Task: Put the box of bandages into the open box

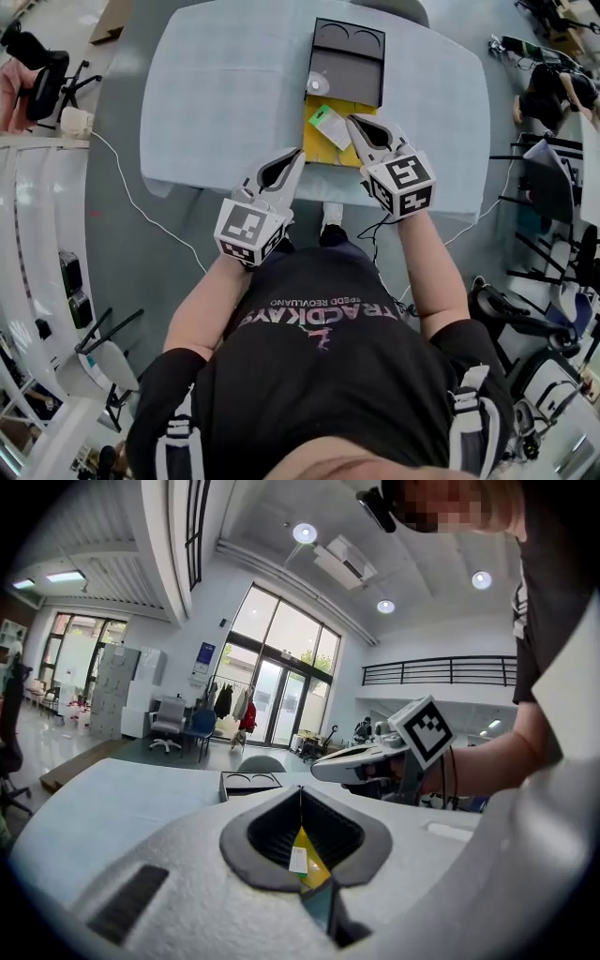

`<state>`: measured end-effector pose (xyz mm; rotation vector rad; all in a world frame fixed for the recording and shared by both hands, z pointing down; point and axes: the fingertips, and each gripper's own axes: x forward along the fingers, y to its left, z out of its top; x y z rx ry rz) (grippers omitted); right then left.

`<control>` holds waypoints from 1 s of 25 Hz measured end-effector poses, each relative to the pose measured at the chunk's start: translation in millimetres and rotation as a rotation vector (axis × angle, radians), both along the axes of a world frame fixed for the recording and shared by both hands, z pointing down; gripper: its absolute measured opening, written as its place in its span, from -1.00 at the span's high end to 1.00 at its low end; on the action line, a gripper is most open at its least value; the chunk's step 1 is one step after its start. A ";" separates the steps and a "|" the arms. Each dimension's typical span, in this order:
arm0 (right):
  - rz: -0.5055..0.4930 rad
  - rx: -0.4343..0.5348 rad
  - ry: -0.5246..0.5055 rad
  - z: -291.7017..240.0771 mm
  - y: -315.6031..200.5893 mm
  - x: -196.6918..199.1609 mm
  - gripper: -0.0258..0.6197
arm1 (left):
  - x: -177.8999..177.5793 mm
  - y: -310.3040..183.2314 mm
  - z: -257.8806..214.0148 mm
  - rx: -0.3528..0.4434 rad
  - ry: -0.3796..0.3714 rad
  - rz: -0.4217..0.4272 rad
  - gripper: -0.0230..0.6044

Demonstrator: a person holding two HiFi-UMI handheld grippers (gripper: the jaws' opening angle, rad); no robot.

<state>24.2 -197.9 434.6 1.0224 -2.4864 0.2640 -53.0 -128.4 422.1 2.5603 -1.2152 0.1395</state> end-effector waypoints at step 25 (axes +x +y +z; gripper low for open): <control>0.274 0.167 -0.172 -90.8 120.2 0.5 0.89 | -12.6 42.8 -72.8 0.126 0.011 0.249 0.87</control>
